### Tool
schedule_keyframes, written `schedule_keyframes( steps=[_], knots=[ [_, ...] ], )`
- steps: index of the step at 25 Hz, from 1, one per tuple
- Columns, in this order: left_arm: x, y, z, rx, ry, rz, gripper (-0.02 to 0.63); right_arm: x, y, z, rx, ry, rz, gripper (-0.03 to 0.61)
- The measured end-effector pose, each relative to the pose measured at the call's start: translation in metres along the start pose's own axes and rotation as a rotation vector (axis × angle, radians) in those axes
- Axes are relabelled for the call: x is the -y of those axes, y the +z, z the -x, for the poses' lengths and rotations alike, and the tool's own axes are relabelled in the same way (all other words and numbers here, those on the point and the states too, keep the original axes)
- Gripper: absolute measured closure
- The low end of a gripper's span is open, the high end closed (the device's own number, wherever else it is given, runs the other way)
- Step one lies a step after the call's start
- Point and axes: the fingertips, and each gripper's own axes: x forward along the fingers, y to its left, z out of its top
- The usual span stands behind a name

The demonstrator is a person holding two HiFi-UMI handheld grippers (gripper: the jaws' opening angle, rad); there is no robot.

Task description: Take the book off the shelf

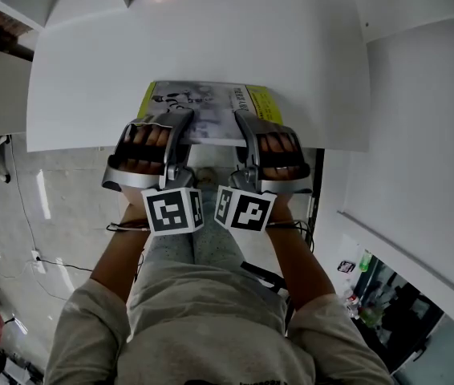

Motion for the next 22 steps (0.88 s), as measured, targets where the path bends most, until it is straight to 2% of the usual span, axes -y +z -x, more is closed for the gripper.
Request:
schedule_keyframes(
  steps=[4,16,19,22],
  knots=[
    [0.008,-0.007,-0.017,-0.015,-0.045,0.03,0.525,-0.007,-0.002,-0.017,-0.015,0.043,0.003,0.491],
    [0.022,-0.023,-0.067,-0.068,-0.193,0.049,0.514,-0.025,-0.012,-0.066,-0.064,0.201,0.033,0.491],
    [0.029,-0.027,-0.073,-0.089,-0.253,0.051,0.508,-0.034,-0.011,-0.072,-0.073,0.269,0.017,0.485],
    [0.035,-0.031,-0.076,-0.102,-0.307,0.058,0.5,-0.039,-0.013,-0.078,-0.079,0.279,0.045,0.48]
  ],
)
